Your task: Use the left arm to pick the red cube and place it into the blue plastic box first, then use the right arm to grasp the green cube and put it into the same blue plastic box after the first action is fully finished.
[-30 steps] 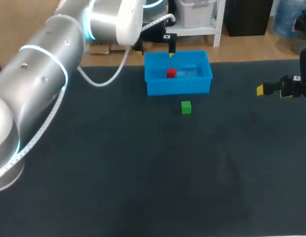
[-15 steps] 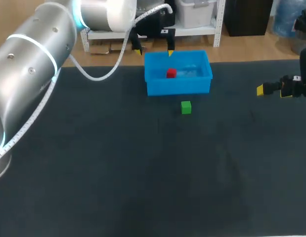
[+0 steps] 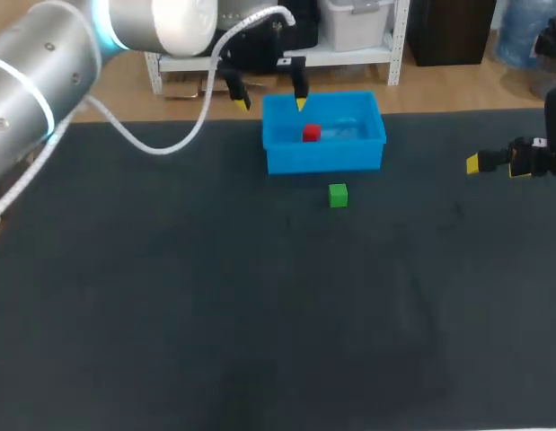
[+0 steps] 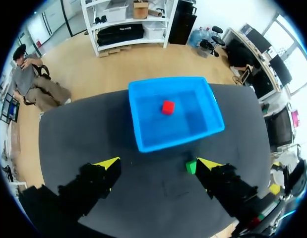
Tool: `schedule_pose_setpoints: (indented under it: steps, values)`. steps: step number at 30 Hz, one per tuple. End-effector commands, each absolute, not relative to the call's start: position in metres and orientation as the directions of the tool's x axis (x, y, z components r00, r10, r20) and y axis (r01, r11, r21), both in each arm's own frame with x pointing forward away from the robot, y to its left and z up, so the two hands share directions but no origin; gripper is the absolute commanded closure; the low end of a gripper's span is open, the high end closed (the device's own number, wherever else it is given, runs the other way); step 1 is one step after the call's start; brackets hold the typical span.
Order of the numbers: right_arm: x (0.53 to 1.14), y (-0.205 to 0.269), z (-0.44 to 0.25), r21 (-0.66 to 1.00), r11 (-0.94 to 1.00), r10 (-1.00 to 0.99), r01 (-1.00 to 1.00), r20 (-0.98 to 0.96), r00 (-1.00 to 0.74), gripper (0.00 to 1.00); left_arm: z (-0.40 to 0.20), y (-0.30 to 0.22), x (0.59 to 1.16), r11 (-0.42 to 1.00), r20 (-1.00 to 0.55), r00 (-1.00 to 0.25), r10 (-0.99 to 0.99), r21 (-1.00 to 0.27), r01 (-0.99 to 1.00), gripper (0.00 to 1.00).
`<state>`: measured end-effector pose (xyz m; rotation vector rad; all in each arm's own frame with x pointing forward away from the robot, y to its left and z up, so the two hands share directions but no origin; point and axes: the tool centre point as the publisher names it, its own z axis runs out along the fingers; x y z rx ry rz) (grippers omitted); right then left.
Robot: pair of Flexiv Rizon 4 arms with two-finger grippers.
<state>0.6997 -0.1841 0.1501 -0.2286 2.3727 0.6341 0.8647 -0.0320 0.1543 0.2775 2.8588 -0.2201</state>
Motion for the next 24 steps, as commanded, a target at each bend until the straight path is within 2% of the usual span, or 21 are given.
schedule_pose_setpoints:
  steps: [1, 24]
  values:
    - [0.700, -0.184, 0.150, 0.383, 0.866, 0.001, -0.321, -0.643, -0.765, 0.00, 0.149, -0.018, 0.833, 0.964, -0.465, -0.876, 0.127, -0.150, 0.219, 0.00]
    - [0.700, -0.184, 0.150, 0.383, 0.866, 0.001, -0.321, -0.643, -0.765, 0.00, 0.150, 0.004, 0.807, 0.926, -0.517, -0.846, 0.131, -0.242, 0.291, 0.00]
